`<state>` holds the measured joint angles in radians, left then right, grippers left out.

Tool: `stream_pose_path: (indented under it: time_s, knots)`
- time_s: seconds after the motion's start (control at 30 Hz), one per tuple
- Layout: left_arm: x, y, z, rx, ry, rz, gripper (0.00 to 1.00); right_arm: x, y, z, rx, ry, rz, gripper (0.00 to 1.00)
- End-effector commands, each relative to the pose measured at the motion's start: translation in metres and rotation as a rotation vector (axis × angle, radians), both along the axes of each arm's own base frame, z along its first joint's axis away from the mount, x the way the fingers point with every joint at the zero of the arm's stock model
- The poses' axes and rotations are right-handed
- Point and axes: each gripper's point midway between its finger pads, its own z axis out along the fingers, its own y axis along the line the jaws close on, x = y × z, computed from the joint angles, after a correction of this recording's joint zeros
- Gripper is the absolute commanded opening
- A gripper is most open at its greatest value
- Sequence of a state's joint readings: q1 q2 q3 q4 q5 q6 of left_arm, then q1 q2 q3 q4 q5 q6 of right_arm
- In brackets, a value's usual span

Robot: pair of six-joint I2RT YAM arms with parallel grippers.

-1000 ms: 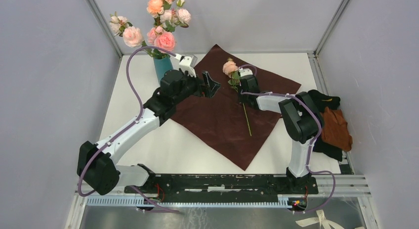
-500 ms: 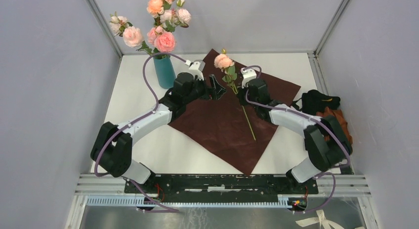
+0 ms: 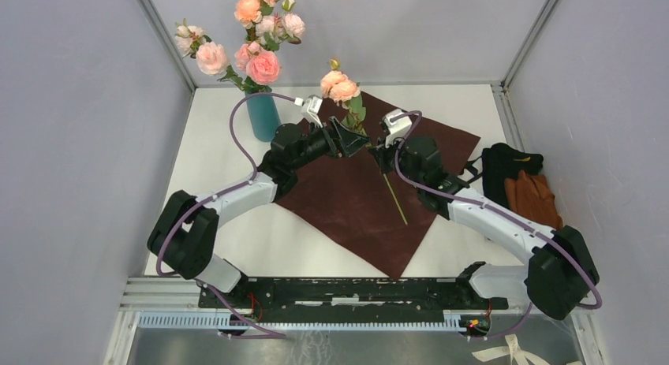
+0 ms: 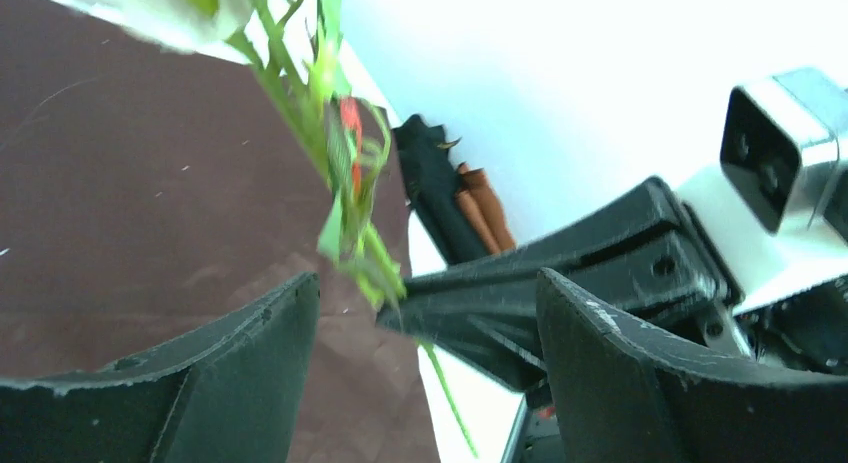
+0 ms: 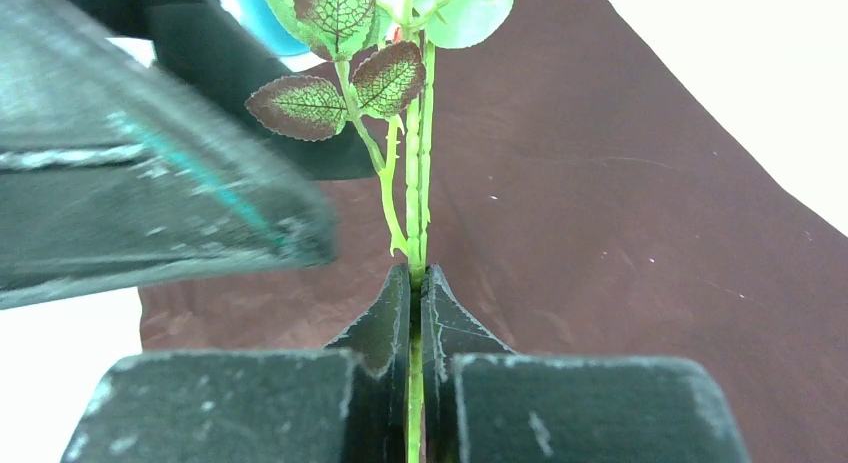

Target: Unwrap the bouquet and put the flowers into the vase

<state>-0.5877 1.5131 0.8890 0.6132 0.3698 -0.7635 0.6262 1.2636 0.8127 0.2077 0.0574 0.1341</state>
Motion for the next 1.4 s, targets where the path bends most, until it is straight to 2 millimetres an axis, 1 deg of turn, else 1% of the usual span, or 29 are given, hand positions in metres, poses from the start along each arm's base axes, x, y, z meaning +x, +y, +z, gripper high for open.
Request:
stream_pose_path:
  time_s: [0.0, 0.13, 0.23, 0.3, 0.43, 0.5, 0.57, 0.67, 0.7, 0.83, 0.87, 0.93, 1.0, 1.07, 1.1, 1.13, 1.17, 1.2, 1.23, 1.3, 1.37]
  knots:
    - [-0.010, -0.013, 0.036, -0.174, -0.046, -0.094, 0.84, -0.011, 0.006, 0.027, 0.017, -0.074, 0.017, 0.00]
    - [-0.009, -0.014, 0.029, -0.197, -0.034, -0.096, 0.79, -0.021, 0.012, 0.040, 0.033, -0.102, 0.035, 0.00]
    - [-0.009, -0.014, 0.029, -0.192, -0.035, -0.093, 0.73, -0.025, 0.010, 0.046, 0.041, -0.118, 0.030, 0.00]
    - [-0.009, -0.014, 0.029, -0.187, -0.035, -0.094, 0.67, -0.026, 0.008, 0.048, 0.045, -0.122, 0.024, 0.00]
    - [-0.010, -0.013, 0.029, -0.182, -0.037, -0.088, 0.46, -0.028, 0.008, 0.049, 0.054, -0.123, 0.026, 0.00]
    - [-0.010, -0.013, 0.029, -0.181, -0.039, -0.089, 0.39, -0.029, 0.009, 0.048, 0.055, -0.122, 0.030, 0.00]
    - [-0.010, -0.013, 0.029, -0.178, -0.042, -0.090, 0.29, -0.030, 0.010, 0.047, 0.058, -0.120, 0.035, 0.00]
    - [-0.010, -0.014, 0.027, -0.177, -0.038, -0.086, 0.05, -0.031, 0.012, 0.047, 0.063, -0.120, 0.041, 0.00]
    - [-0.010, -0.013, 0.027, -0.176, -0.039, -0.086, 0.02, -0.032, 0.012, 0.047, 0.064, -0.120, 0.042, 0.00]
    - [-0.010, -0.013, 0.029, -0.162, -0.049, -0.086, 0.02, -0.032, 0.010, 0.046, 0.058, -0.124, 0.036, 0.01]
    - [-0.010, -0.013, 0.031, -0.149, -0.057, -0.083, 0.02, -0.031, 0.009, 0.045, 0.055, -0.126, 0.029, 0.06]
    - [-0.002, -0.009, 0.035, -0.096, -0.070, -0.039, 0.02, -0.031, 0.005, 0.043, 0.053, -0.128, 0.010, 0.20]
    - [0.015, 0.000, 0.044, 0.028, -0.101, 0.052, 0.02, -0.031, -0.001, 0.042, 0.060, -0.134, -0.014, 0.29]
    - [0.033, 0.015, 0.068, 0.148, -0.188, 0.155, 0.02, -0.033, -0.008, 0.044, 0.071, -0.150, -0.040, 0.32]
    - [0.040, 0.024, 0.082, 0.188, -0.226, 0.206, 0.02, -0.033, -0.011, 0.045, 0.074, -0.157, -0.055, 0.32]
    - [0.047, 0.031, 0.101, 0.209, -0.264, 0.257, 0.02, -0.034, -0.014, 0.046, 0.077, -0.164, -0.063, 0.32]
    - [0.054, 0.042, 0.112, 0.248, -0.274, 0.317, 0.02, -0.034, -0.019, 0.046, 0.074, -0.171, -0.081, 0.32]
    - [0.063, 0.054, 0.130, 0.273, -0.296, 0.387, 0.02, -0.034, -0.021, 0.045, 0.070, -0.172, -0.092, 0.33]
    - [0.069, 0.064, 0.155, 0.284, -0.335, 0.443, 0.02, -0.033, -0.024, 0.044, 0.064, -0.175, -0.104, 0.33]
    - [0.080, 0.089, 0.178, 0.355, -0.359, 0.570, 0.02, -0.033, -0.027, 0.041, 0.051, -0.171, -0.118, 0.33]
    - [0.087, 0.110, 0.201, 0.394, -0.389, 0.660, 0.02, -0.032, -0.027, 0.038, 0.041, -0.170, -0.119, 0.33]
